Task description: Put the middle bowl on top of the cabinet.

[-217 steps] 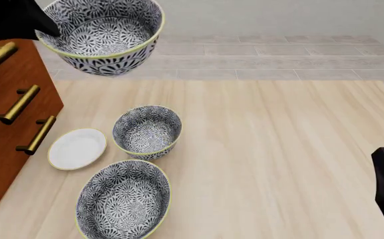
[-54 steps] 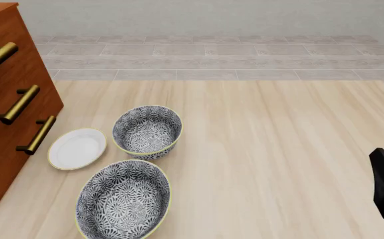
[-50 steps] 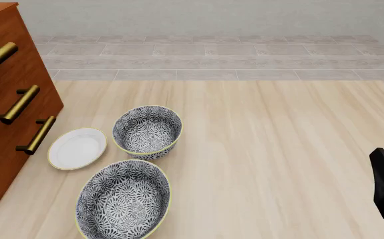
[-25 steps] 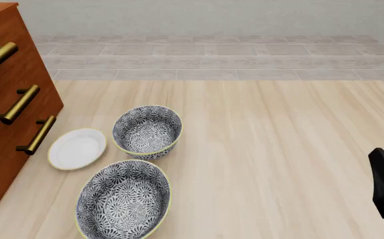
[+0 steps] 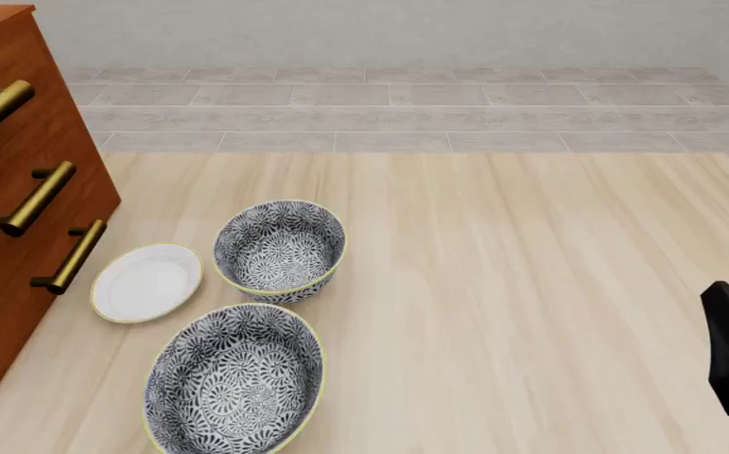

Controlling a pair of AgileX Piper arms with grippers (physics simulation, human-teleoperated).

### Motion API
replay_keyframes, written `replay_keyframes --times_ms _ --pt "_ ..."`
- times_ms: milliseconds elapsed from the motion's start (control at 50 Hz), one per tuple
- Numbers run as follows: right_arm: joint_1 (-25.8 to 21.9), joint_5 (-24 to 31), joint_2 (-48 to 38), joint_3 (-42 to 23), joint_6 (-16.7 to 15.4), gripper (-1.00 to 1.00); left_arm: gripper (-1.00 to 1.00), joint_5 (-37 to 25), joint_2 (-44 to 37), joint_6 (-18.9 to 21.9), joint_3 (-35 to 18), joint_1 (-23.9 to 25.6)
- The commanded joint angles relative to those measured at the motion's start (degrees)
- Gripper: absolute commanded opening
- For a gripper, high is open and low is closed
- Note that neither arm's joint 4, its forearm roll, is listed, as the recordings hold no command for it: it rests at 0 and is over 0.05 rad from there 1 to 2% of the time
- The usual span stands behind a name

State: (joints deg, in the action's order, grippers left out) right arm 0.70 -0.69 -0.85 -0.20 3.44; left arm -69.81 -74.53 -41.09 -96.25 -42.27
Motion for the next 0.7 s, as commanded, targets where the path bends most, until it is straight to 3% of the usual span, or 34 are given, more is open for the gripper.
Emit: replay_keyframes --times_ms 20,180,200,700 --pt "0.1 0.1 0.1 -0.1 0.1 1.0 -1.0 -0.1 0.3 -1.4 -0.1 0.8" --pt "0.1 0.2 0.2 -0.1 0.2 1.0 -1.0 -0.1 0.2 -2.0 -0.8 2.6" --pt "0.1 0.2 0.2 -0.1 0.2 1.0 1.0 -0.1 0.3 -1.7 -0.6 2.2" --pt "0.1 0.4 0.4 -0.1 0.2 1.0 1.0 -0.1 1.2 -2.8 -1.8 2.0"
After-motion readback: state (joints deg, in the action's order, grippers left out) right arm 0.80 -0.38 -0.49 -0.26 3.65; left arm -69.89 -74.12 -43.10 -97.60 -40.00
